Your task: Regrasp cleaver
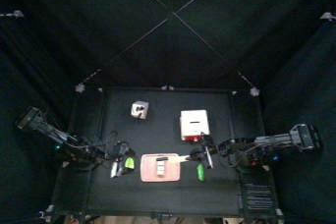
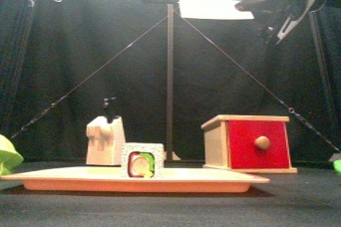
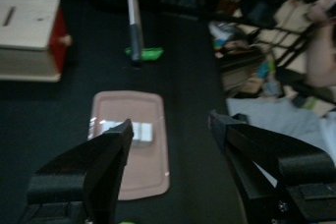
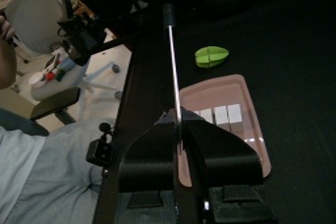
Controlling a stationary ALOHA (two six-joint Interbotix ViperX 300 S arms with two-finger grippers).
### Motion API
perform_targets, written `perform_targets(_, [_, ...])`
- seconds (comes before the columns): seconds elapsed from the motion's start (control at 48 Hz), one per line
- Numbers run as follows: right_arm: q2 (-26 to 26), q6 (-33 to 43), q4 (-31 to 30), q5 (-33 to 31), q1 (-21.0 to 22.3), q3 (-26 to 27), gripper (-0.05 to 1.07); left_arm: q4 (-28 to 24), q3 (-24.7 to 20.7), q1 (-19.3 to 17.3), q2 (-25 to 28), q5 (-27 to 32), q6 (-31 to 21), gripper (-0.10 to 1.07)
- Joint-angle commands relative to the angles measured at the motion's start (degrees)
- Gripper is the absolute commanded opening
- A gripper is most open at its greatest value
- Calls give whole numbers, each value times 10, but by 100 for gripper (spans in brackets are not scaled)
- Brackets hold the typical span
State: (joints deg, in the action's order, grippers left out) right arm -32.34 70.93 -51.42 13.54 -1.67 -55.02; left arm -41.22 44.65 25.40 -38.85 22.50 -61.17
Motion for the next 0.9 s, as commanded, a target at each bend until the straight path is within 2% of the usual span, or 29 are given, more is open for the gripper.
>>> perform_targets(0.0, [-4,-2,2,4,2,12,19,23,9,-31,-15,-90,-1,96])
perform_targets(0.125, [-3,-2,2,4,4,14,19,86,45,-76,-13,-179,-10,96])
perform_targets(0.292, [-3,-2,2,4,4,15,19,208,95,-140,-3,-265,-8,96])
perform_targets(0.438, [-3,-2,2,4,4,15,19,185,106,-142,-2,-272,26,96])
perform_targets(0.688, [-3,-2,2,4,4,16,19,181,116,-142,0,-301,48,96])
perform_targets(0.875, [-2,-2,3,4,4,16,19,212,138,-142,-3,-323,40,96])
